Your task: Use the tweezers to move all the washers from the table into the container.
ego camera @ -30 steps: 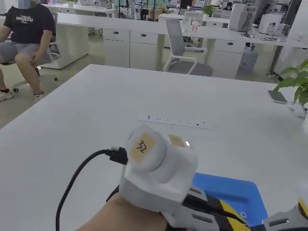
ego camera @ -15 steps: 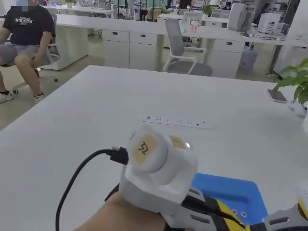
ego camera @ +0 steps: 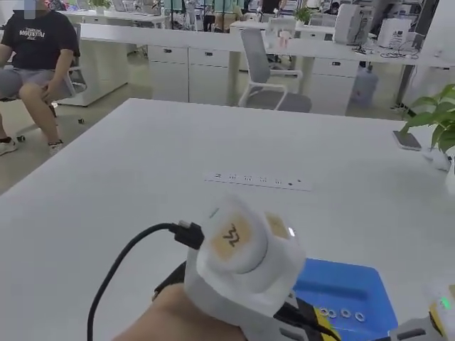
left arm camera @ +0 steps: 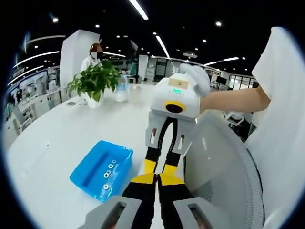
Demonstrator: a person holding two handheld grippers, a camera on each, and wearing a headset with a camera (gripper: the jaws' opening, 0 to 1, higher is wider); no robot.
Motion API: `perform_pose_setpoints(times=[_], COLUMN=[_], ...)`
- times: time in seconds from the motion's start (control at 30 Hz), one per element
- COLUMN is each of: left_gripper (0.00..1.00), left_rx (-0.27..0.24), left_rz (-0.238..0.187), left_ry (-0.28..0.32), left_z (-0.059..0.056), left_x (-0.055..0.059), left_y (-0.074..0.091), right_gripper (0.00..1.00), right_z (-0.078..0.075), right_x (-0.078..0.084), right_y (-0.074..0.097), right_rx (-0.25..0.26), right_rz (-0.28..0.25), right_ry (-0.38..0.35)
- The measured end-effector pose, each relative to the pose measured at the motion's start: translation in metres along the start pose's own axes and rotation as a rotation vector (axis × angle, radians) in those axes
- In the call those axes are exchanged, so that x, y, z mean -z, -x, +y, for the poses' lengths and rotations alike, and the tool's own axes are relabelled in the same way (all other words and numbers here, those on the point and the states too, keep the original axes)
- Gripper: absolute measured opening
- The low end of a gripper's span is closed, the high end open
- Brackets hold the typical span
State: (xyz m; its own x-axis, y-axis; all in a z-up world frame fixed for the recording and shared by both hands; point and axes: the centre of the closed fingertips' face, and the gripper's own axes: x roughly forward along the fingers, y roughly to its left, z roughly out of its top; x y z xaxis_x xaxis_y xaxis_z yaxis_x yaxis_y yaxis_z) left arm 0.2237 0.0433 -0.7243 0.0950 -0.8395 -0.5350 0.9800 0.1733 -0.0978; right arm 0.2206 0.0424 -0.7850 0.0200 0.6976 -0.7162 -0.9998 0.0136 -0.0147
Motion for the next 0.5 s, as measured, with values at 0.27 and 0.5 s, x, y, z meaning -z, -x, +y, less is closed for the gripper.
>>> perform_pose_setpoints(times=[0.27,0.5], left_gripper=[0.00,0.00], left_rx=[-0.013,-0.029], left_rz=[0.060,0.112], left_ry=[-0.025,-0.038], left_z=[-0.002,-0.002], left_x=[0.015,0.030], left_y=[-0.006,-0.010], right_gripper=[0.05,0.05], right_z=[0.001,0.002], right_x=[0.010,0.018], right_y=[-0.013,-0.024], right_rx=[0.009,0.017], right_rz=[0.064,0.108], right_ry=[0.040,0.073])
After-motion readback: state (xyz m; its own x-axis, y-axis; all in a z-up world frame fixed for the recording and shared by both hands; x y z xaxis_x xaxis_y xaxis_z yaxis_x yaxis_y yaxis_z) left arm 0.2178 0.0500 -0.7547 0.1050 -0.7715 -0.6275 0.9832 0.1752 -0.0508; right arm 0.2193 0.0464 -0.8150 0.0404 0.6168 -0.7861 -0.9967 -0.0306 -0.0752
